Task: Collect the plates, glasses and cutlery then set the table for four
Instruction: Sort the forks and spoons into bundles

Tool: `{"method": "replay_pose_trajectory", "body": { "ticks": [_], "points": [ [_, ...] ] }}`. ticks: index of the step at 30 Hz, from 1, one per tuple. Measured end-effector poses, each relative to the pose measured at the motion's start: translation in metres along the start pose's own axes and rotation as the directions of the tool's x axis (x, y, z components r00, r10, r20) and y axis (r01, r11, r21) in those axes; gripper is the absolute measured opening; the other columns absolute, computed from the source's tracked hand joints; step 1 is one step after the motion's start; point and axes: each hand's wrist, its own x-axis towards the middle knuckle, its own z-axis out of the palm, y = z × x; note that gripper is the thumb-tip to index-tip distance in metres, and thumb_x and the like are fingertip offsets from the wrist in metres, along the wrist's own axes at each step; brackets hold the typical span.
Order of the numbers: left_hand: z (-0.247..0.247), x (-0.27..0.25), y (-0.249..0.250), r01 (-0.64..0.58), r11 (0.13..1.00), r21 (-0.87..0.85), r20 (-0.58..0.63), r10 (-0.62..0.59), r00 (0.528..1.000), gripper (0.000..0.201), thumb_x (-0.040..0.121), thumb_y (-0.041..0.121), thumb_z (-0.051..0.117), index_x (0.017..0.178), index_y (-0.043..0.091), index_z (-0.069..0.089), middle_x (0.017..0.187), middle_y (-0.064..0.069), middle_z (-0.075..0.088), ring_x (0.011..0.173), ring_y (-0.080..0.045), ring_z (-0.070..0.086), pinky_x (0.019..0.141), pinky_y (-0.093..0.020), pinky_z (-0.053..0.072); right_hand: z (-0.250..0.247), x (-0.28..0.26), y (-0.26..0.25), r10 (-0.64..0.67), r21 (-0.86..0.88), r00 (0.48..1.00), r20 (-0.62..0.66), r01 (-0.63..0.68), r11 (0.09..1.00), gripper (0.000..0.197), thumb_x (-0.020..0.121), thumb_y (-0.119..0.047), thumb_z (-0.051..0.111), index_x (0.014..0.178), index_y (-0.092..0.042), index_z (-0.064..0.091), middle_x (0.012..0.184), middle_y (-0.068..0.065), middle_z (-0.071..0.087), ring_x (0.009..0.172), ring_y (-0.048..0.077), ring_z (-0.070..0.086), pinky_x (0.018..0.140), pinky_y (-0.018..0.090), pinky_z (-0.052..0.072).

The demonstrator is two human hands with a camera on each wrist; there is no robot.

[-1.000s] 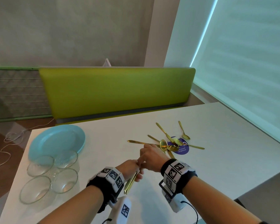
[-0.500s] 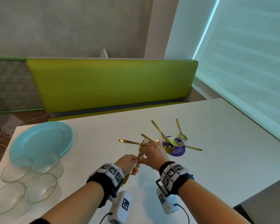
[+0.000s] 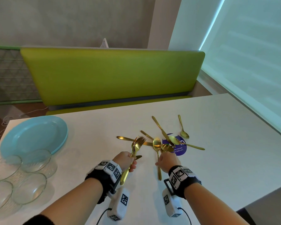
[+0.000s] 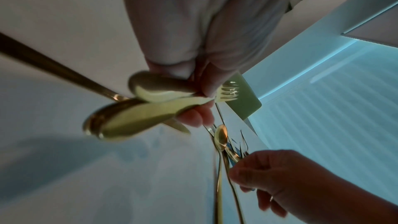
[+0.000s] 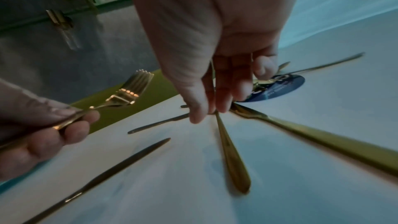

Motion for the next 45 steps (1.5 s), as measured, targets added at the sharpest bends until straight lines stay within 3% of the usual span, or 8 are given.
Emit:
{"method": "replay_pose_trajectory", "body": {
  "ticks": [7,20,24,28,33,36,40,45],
  "points": [
    [-0.007,0.01,0.0,-0.013,1.0,0.011,-0.059,0.013,0.998,0.017,0.096,0.0,0.037,0.093,0.005,0.054,0.071,-0.004,0.055,0.056,-0.012,0.048,0.05,-0.017,0.045,0.014,0.015,-0.002,0.205,0.049,0.979,0.014,-0.205,0.977,0.032,0.092,-0.033,0.055,0.112,-0.009,0.06,0.114,0.007,0.066,0.106,0.022,0.063,0.081,0.028,0.048],
    [-0.019,0.021,-0.006,0.076,0.995,-0.065,-0.105,-0.083,0.991,0.021,0.096,0.001,0.037,0.083,0.008,0.052,0.073,-0.007,0.058,0.059,-0.016,0.055,0.058,-0.029,0.05,0.014,0.031,-0.007,0.257,0.091,0.962,0.094,-0.266,0.96,0.029,0.093,-0.022,0.054,0.112,-0.002,0.06,0.104,0.011,0.064,0.107,0.024,0.062,0.079,0.026,0.047],
    [-0.015,0.026,0.002,0.083,0.99,-0.116,-0.13,-0.098,0.987,0.021,0.096,-0.001,0.035,0.083,0.005,0.051,0.069,-0.009,0.056,0.055,-0.018,0.054,0.052,-0.028,0.049,0.003,0.034,-0.012,0.167,0.108,0.974,0.156,-0.185,0.977,0.02,0.092,-0.032,0.054,0.092,-0.014,0.061,0.072,-0.003,0.049,0.085,0.018,0.057,0.058,0.017,0.038],
    [-0.007,0.032,0.011,0.078,0.985,-0.154,-0.155,-0.102,0.983,0.019,0.097,0.001,0.036,0.084,0.005,0.05,0.071,-0.008,0.057,0.055,-0.017,0.054,0.048,-0.026,0.049,-0.004,0.031,-0.015,-0.058,0.607,0.955,0.289,-0.136,0.783,0.021,0.091,-0.023,0.059,0.071,-0.021,0.056,0.07,-0.004,0.056,0.055,0.008,0.047,0.05,0.018,0.039],
    [0.005,0.037,0.022,0.042,0.985,-0.169,-0.123,-0.063,0.99,0.013,0.095,0.002,0.04,0.09,0.003,0.052,0.078,-0.01,0.058,0.066,-0.021,0.059,0.062,-0.033,0.054,-0.003,0.029,-0.026,-0.156,0.798,0.918,0.365,-0.223,0.559,0.019,0.091,-0.017,0.061,0.072,-0.016,0.059,0.073,0.0,0.063,0.05,0.008,0.043,0.047,0.019,0.036],
    [0.007,0.042,0.027,-0.012,0.998,-0.067,-0.11,0.005,0.994,0.02,0.093,0.008,0.047,0.076,0.011,0.058,0.081,-0.01,0.064,0.081,-0.029,0.065,0.082,-0.044,0.056,0.0,0.031,-0.032,-0.189,0.831,0.892,0.41,-0.28,0.48,0.024,0.093,-0.012,0.056,0.069,-0.015,0.058,0.071,0.001,0.066,0.048,0.008,0.039,0.044,0.018,0.032],
    [0.008,0.045,0.028,-0.034,0.999,0.037,-0.139,0.039,0.99,0.025,0.091,0.014,0.051,0.066,0.017,0.056,0.075,-0.009,0.061,0.084,-0.033,0.063,0.084,-0.038,0.052,0.0,0.037,-0.037,-0.206,0.845,0.891,0.405,-0.278,0.457,0.022,0.092,-0.014,0.059,0.07,-0.015,0.059,0.068,0.0,0.064,0.045,0.007,0.039,0.041,0.016,0.031],
    [0.008,0.05,0.033,0.002,0.992,-0.123,-0.083,-0.012,0.996,0.017,0.095,0.01,0.047,0.081,0.01,0.056,0.087,-0.017,0.061,0.092,-0.039,0.065,0.087,-0.052,0.054,-0.004,0.052,-0.039,-0.186,0.816,0.902,0.391,-0.246,0.523,0.012,0.089,-0.018,0.065,0.077,-0.014,0.062,0.075,0.004,0.068,0.041,0.006,0.041,0.041,0.017,0.031]
  ]
}}
